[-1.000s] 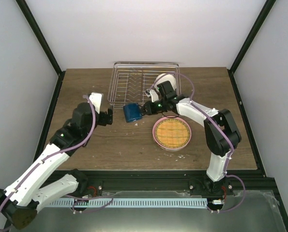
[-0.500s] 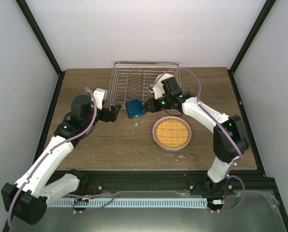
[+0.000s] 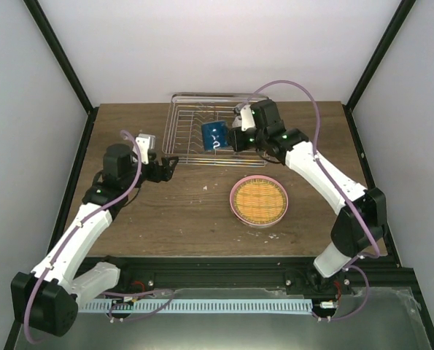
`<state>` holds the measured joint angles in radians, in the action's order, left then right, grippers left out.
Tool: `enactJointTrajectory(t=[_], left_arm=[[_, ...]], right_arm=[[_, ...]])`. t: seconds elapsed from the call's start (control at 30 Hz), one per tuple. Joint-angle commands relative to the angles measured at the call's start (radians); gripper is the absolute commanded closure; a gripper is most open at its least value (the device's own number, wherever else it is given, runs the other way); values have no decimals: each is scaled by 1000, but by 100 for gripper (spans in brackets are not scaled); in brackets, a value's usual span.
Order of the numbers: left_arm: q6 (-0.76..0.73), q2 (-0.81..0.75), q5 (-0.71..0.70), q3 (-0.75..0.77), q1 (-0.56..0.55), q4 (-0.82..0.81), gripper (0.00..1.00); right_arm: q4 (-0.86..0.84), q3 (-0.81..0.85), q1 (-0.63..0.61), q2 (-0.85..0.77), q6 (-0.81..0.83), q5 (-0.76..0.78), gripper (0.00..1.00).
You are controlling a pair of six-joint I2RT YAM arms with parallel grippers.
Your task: Load the mixed dishes into the dish rack
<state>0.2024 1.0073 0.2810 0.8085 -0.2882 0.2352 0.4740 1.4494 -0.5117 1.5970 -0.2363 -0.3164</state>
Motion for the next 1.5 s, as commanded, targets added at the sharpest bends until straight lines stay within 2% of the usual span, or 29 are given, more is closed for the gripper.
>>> enactJointTrajectory(t=[0.0,0.1,0.3,0.6,0.9,1.23,1.47], left_arm=[[19,-6,16,-16,11,-40,7],[24,-14,5,-25,10,-42,7],[37,-31,-8,-42,12,-49,8],[50,-48,-34,-70,12,-54,8],[47,-38,-64,-83,12,-55,8],[60,7,-62,-102,12,-100,8],[66,24,-59,-109,11,-115,9]], right_arm=[[-21,91,7,40,17,282,97],[-44,102,9,78,12,405,97],[-143,77,11,118,16,520,98],[-398,-37,18,174,87,448,98],[-509,6,20,323,120,424,99],[-557,24,25,375,185,504,99],[-421,52,59,383,203,450,97]])
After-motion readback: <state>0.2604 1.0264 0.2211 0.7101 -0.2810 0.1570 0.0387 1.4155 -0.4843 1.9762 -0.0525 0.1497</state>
